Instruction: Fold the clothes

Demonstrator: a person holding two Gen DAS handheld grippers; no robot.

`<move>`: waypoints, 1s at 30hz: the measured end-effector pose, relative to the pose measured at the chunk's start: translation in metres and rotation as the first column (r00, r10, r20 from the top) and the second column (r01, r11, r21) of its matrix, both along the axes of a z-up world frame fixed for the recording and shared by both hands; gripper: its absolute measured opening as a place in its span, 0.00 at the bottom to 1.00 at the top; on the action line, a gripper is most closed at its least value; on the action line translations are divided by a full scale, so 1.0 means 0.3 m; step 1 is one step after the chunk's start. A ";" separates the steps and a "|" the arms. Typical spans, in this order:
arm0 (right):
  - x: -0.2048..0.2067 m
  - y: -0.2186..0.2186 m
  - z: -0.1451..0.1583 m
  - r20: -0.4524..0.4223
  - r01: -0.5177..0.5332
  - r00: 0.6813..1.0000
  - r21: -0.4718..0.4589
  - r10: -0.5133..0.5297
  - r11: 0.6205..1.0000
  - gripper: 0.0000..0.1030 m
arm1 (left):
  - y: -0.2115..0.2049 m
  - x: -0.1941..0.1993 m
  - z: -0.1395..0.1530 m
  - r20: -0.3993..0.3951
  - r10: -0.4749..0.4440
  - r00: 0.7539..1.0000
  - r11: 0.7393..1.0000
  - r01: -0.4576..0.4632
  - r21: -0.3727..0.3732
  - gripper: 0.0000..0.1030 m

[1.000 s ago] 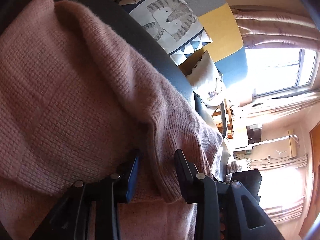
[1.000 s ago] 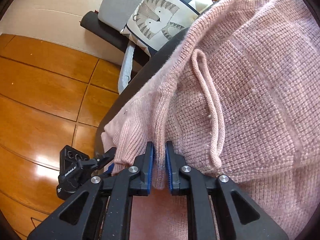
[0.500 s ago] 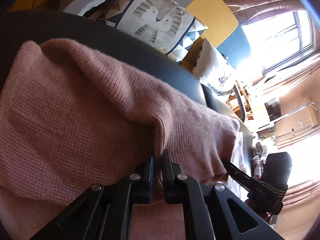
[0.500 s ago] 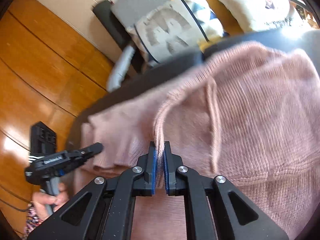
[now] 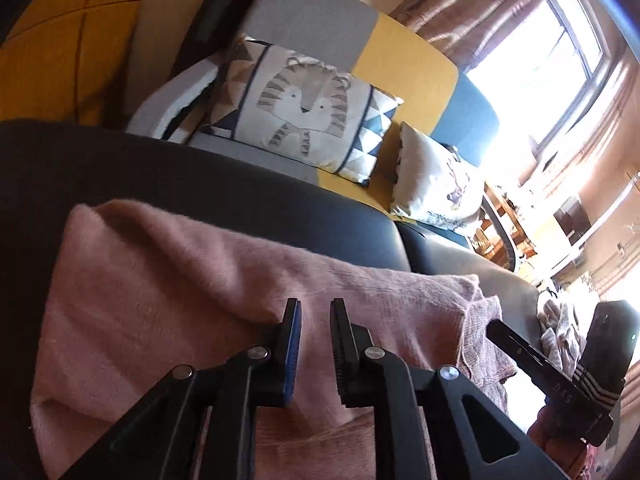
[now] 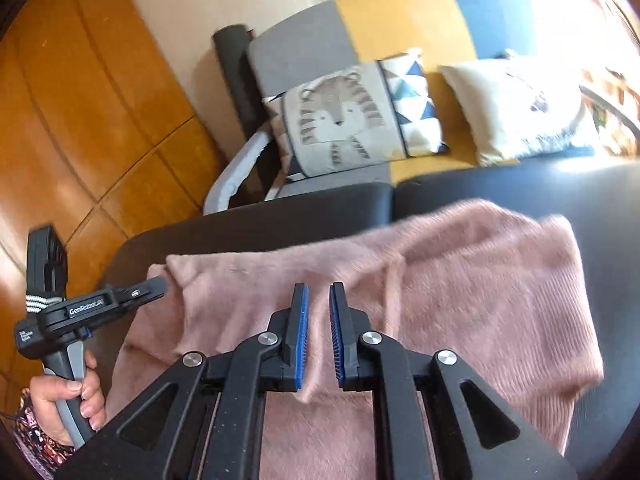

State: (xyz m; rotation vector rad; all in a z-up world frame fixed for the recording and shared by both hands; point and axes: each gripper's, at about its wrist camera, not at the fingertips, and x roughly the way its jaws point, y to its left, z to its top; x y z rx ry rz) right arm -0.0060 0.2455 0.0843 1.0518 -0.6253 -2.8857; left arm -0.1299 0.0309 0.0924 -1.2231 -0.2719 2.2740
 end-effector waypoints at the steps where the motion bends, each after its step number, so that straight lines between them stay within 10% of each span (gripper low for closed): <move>1: -0.017 -0.008 -0.002 0.005 -0.009 1.000 0.011 0.008 1.000 0.11 | 0.047 0.002 -0.007 -0.004 -0.028 1.000 0.999 0.028 -0.020 0.14; 8: -0.152 -0.088 -0.029 0.045 -0.042 0.998 0.144 0.036 0.989 0.11 | 0.257 0.026 -0.100 -0.045 -0.103 0.994 0.979 0.093 -0.180 0.15; 19: -0.181 -0.032 -0.145 0.116 0.068 0.988 0.279 -0.104 0.958 0.07 | 0.188 0.039 -0.161 -0.117 -0.138 0.984 0.990 0.133 -0.044 0.17; 26: -0.151 0.119 -0.076 0.045 0.060 0.997 0.043 -0.062 0.997 0.12 | 0.207 0.058 -0.163 -0.151 -0.135 0.979 0.989 0.124 -0.081 0.17; 30: -0.198 0.246 -0.040 0.092 0.131 0.986 0.072 -0.138 0.989 0.12 | 0.199 0.056 -0.170 -0.152 -0.129 0.980 0.991 0.121 -0.062 0.17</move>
